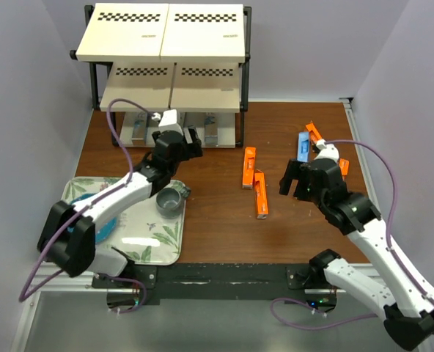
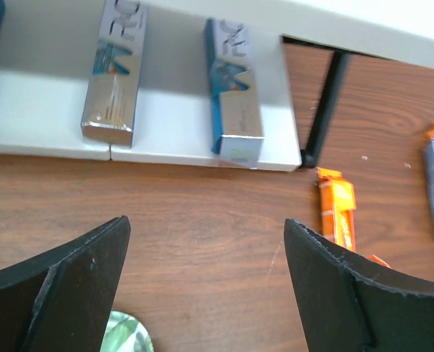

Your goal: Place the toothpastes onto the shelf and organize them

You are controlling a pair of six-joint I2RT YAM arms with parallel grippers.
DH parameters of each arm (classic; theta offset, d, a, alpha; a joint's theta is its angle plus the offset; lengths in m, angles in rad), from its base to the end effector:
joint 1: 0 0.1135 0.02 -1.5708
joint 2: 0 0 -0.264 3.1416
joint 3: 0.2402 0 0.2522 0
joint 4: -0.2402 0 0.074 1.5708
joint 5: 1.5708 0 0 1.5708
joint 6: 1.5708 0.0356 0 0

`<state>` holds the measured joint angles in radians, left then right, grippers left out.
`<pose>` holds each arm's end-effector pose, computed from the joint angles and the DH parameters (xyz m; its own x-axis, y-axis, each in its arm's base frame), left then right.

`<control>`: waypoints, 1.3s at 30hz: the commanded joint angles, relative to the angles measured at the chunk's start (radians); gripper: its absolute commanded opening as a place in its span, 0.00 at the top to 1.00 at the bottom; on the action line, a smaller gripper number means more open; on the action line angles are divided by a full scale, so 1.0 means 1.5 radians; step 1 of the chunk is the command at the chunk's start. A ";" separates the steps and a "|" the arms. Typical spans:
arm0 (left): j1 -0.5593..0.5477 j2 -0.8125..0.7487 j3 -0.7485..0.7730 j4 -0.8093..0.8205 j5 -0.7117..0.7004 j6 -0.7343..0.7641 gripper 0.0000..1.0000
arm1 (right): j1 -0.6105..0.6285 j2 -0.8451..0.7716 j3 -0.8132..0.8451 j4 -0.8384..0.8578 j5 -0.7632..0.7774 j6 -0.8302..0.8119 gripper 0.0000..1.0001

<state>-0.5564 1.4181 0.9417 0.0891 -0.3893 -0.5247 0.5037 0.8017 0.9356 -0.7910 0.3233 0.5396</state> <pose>0.2823 -0.1597 0.2750 -0.3729 -0.3139 -0.8732 0.0040 0.9405 -0.3398 0.1425 0.0656 0.3295 -0.5809 0.2361 -0.7790 0.0712 0.9681 0.2403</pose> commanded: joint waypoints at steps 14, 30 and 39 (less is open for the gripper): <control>0.003 -0.299 -0.251 0.161 0.154 0.265 0.00 | -0.030 0.240 -0.005 0.172 -0.141 0.018 0.10; -0.005 -0.310 -0.291 0.222 0.193 0.296 0.00 | -0.145 0.552 0.164 0.322 -0.250 0.007 0.18; -0.022 -0.313 -0.298 0.223 0.180 0.308 0.00 | -0.145 0.721 0.287 0.354 -0.275 0.025 0.20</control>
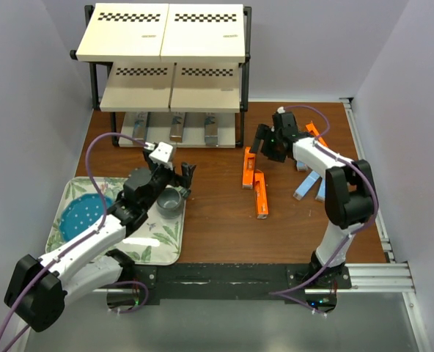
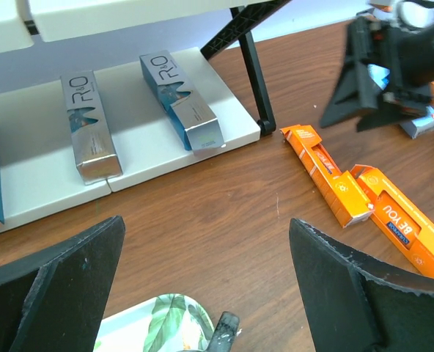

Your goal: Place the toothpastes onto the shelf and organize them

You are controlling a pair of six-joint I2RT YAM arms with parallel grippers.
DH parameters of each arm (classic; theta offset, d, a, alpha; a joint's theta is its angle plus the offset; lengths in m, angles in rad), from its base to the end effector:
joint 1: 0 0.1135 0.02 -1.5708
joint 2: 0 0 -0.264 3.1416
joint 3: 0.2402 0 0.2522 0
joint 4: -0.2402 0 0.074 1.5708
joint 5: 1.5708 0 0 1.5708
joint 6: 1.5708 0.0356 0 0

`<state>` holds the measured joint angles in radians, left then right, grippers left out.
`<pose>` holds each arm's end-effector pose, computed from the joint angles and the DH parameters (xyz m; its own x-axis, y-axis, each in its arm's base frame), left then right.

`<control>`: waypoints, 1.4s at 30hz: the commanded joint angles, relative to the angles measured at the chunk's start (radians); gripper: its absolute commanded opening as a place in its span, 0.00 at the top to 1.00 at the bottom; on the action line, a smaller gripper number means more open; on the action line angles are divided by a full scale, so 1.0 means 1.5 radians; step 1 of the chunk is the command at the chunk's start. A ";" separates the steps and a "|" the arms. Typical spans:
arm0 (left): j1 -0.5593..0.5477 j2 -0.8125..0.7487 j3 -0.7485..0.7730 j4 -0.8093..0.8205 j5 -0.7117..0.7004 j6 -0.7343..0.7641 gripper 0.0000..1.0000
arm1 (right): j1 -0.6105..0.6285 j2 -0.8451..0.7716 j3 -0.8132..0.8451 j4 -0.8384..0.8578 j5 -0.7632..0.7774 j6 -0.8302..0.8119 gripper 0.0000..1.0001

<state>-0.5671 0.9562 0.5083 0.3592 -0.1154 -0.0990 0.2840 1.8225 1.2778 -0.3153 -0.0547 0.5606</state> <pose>0.1907 -0.1166 0.2675 -0.1175 -0.0415 -0.9922 0.4274 0.8998 -0.0883 0.3813 0.1133 0.2105 -0.7831 0.3245 -0.5305 0.1209 0.9162 0.3820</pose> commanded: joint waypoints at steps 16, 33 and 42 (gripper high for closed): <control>-0.055 0.000 -0.009 0.050 -0.001 0.028 0.00 | 0.032 0.148 0.116 0.045 -0.004 0.004 0.29; -0.064 0.014 -0.004 0.050 0.000 0.029 0.00 | 0.067 0.155 0.148 0.034 0.015 -0.053 0.31; -0.068 0.018 -0.002 0.050 -0.001 0.030 0.00 | 0.067 0.191 0.159 0.034 0.044 -0.058 0.35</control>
<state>-0.6621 0.9798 0.4969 0.3801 -0.1154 -0.0818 0.3832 2.0888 1.4807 -0.2691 -0.0319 0.4965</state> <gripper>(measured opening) 0.996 0.672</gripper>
